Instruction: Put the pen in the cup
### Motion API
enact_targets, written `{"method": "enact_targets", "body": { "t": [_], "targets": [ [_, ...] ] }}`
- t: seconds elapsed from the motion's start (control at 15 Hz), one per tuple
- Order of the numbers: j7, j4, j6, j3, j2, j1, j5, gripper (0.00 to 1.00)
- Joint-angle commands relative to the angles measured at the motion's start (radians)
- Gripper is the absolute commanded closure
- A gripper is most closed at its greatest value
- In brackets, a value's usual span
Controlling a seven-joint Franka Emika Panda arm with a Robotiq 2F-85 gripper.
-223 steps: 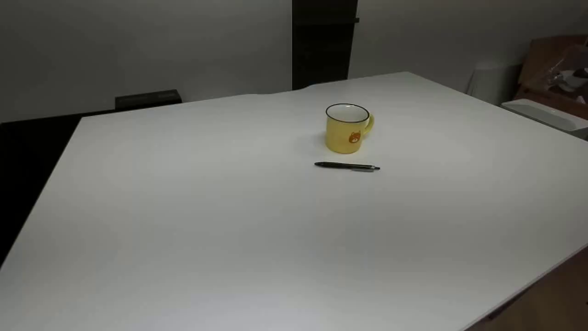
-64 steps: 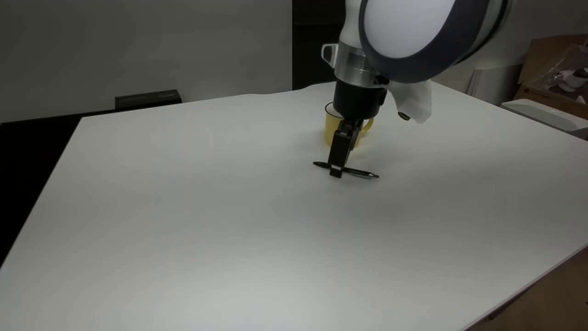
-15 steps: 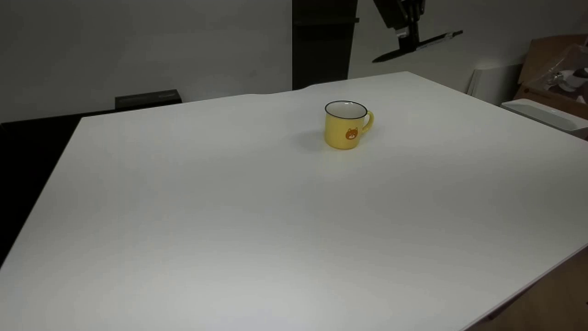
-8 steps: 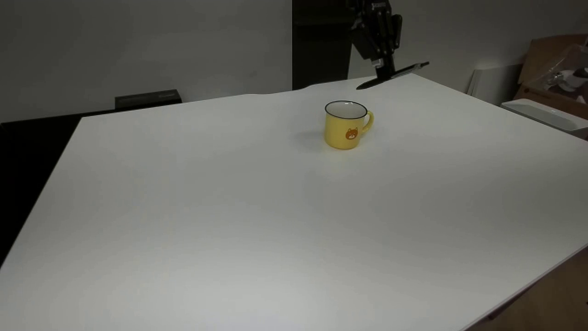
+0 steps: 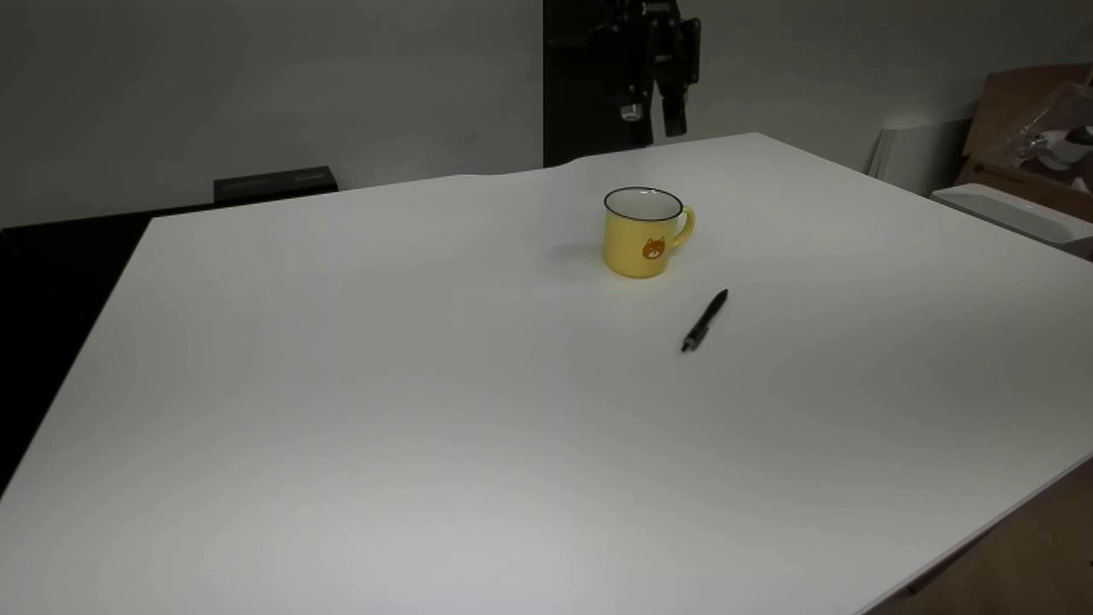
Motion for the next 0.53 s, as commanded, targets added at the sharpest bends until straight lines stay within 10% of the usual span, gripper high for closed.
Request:
{"method": "enact_targets", "body": {
  "t": [0.0, 0.47],
  "targets": [
    [-0.005, -0.083, 0.099, 0.022, -0.064, 0.005, 0.009, 0.11],
    [0.042, -0.439, 0.493, 0.037, -0.241, 0.046, -0.007, 0.00]
  ]
}}
